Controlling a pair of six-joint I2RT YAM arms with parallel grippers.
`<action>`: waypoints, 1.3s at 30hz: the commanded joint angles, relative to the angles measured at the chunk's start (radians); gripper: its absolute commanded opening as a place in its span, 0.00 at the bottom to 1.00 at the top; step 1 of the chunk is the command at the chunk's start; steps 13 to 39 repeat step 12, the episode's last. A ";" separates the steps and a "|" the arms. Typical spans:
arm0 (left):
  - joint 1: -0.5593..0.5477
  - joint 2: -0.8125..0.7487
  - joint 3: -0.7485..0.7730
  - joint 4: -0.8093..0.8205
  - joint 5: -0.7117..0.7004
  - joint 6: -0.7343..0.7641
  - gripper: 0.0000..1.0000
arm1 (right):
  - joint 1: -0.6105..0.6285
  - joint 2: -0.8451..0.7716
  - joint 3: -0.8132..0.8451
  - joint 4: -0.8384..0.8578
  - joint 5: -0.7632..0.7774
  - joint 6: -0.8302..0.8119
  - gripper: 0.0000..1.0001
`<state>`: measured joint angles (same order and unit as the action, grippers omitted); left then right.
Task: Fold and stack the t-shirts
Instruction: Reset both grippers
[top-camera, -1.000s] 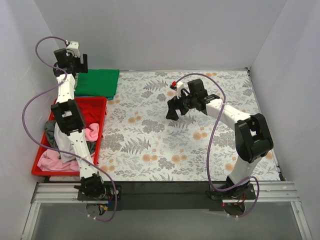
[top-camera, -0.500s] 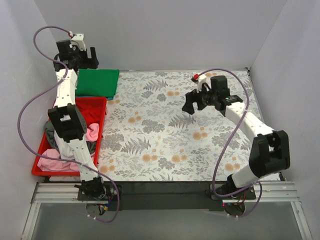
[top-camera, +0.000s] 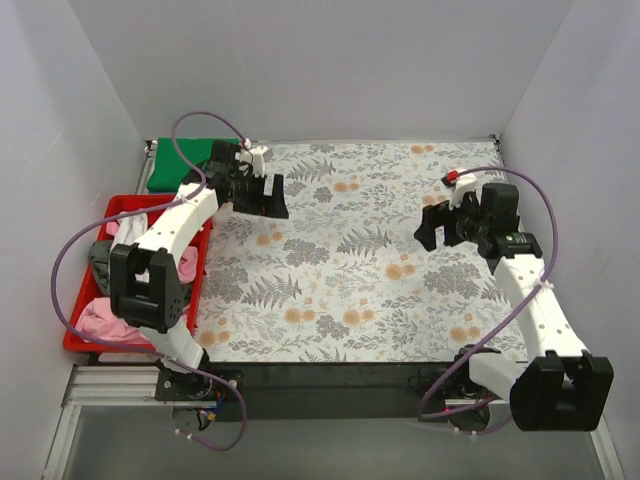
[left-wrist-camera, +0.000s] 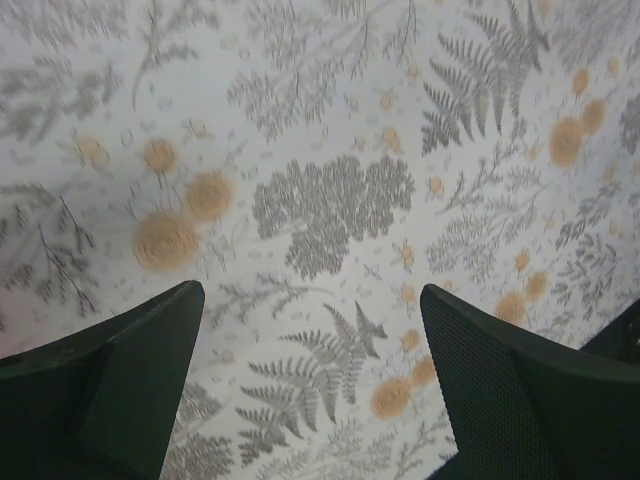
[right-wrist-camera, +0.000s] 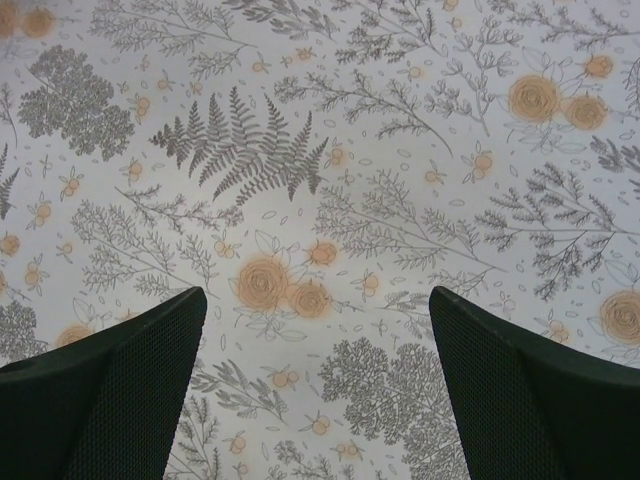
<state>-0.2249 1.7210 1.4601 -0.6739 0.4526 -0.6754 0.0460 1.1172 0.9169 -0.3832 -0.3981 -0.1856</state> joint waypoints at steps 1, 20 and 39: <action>-0.013 -0.176 -0.140 0.040 -0.041 -0.038 0.89 | -0.009 -0.086 -0.071 -0.078 0.013 -0.035 0.98; -0.045 -0.402 -0.366 0.074 -0.058 -0.044 0.90 | -0.127 -0.135 -0.153 -0.174 -0.019 -0.045 0.99; -0.045 -0.402 -0.366 0.074 -0.058 -0.044 0.90 | -0.127 -0.135 -0.153 -0.174 -0.019 -0.045 0.99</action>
